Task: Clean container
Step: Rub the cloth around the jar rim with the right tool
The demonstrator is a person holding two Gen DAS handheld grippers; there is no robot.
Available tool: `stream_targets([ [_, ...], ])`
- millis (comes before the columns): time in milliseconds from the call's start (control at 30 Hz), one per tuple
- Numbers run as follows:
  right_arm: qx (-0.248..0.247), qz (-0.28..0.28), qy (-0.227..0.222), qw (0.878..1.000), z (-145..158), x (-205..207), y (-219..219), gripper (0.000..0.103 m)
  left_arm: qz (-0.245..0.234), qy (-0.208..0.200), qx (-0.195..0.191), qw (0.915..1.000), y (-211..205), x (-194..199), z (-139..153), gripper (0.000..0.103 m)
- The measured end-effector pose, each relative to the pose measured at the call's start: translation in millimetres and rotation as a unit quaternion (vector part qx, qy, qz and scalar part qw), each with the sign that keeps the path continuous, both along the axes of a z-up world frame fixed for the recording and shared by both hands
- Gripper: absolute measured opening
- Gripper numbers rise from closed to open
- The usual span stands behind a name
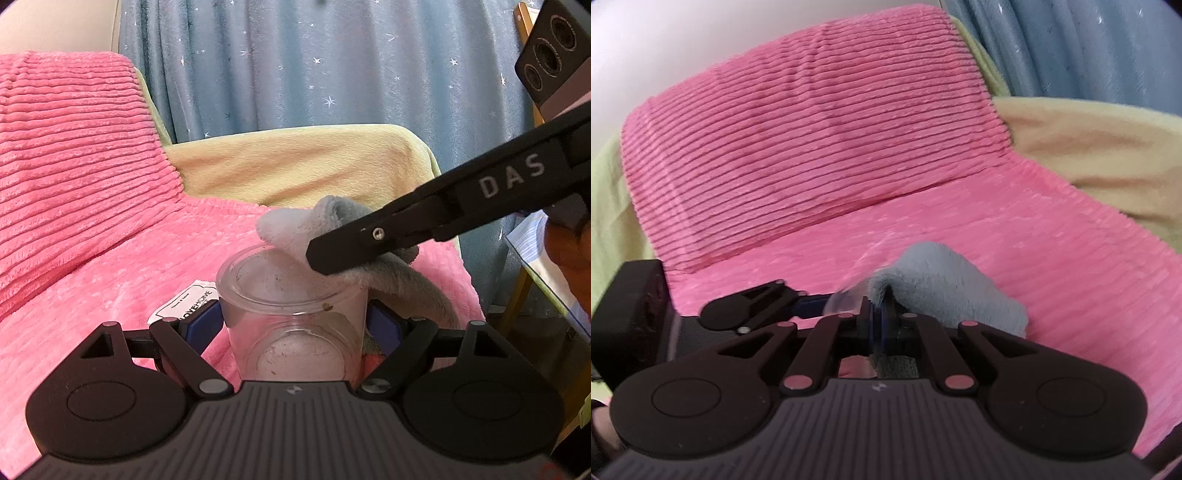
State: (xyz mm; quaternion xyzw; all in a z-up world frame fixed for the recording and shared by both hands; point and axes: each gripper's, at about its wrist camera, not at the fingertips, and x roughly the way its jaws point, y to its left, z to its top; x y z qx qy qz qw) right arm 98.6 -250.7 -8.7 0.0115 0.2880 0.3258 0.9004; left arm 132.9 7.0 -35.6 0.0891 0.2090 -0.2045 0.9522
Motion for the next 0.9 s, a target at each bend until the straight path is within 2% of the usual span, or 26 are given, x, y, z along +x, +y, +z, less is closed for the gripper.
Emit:
stream_targets([
  [500, -0.001, 0.001, 0.004, 1.000, -1.1, -1.0, 5.3, 0.001, 0.006, 0.003, -0.007, 1.0000, -0.5, 0.7, 0.0, 0.084],
  [667, -0.025, -0.019, -0.014, 0.999, 4.4, -5.0, -13.9, 0.001, 0.003, 0.001, -0.003, 1.0000, -1.9, 0.4, 0.0, 0.084],
  [900, -0.004, 0.000, 0.018, 1.000, 10.0, -21.6, -44.9, 0.001, 0.001, -0.004, 0.005, 1.0000, -6.0, -1.2, -0.3, 0.084],
])
